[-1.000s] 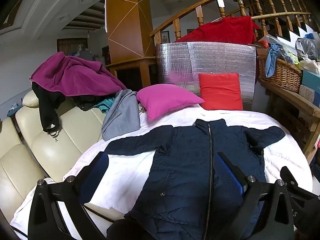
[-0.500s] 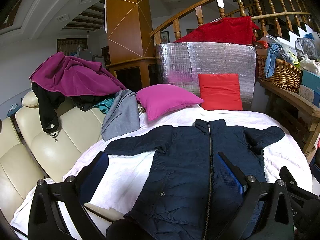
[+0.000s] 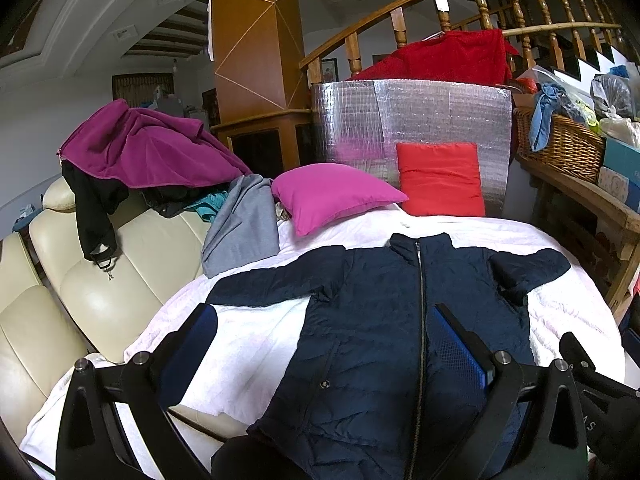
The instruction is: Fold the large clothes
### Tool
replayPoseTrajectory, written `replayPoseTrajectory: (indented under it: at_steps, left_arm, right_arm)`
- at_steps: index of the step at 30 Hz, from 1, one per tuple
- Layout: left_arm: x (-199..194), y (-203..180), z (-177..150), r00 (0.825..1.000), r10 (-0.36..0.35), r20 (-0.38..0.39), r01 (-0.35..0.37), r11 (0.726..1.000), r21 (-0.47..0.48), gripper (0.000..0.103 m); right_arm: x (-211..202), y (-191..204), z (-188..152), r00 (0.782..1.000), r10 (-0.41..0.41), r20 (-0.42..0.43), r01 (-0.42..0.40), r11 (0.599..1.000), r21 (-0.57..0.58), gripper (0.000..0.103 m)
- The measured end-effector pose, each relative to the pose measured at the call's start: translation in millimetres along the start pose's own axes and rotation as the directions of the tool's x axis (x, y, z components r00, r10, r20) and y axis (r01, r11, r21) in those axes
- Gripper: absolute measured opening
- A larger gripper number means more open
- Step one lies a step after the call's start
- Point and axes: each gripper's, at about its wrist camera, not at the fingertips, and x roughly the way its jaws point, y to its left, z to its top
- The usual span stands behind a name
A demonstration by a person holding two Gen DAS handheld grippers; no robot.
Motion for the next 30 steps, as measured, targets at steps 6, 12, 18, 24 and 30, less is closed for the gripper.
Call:
replayPoseTrajectory:
  at_steps: [6, 12, 18, 24, 30]
  left_arm:
    - [0, 1, 0, 1.0, -0.001, -0.001, 0.001, 1.0, 0.0, 0.103]
    - [6, 1, 0, 1.0, -0.001, -0.012, 0.001, 1.0, 0.004, 0.103]
    - [27, -2, 0, 0.999, 0.004, -0.044, -0.004, 1.0, 0.011, 0.103]
    - [77, -12, -1, 0.989, -0.031, -0.142, 0.033, 0.999, 0.01, 0.103]
    - [207, -39, -30, 0.9, -0.081, -0.428, 0.095, 0.995, 0.011, 0.103]
  right_arm:
    - [1, 0, 0, 1.0, -0.001, -0.003, 0.001, 1.0, -0.004, 0.103]
    - [5, -2, -1, 1.0, -0.006, -0.009, 0.006, 1.0, -0.003, 0.103]
    - [22, -8, 5, 0.999, -0.033, -0.01, 0.033, 0.999, -0.011, 0.103]
    - [53, -30, 21, 0.999, -0.012, -0.044, 0.013, 1.0, 0.018, 0.103]
    - [122, -97, 38, 0.969, 0.205, -0.14, -0.182, 0.97, 0.162, 0.103]
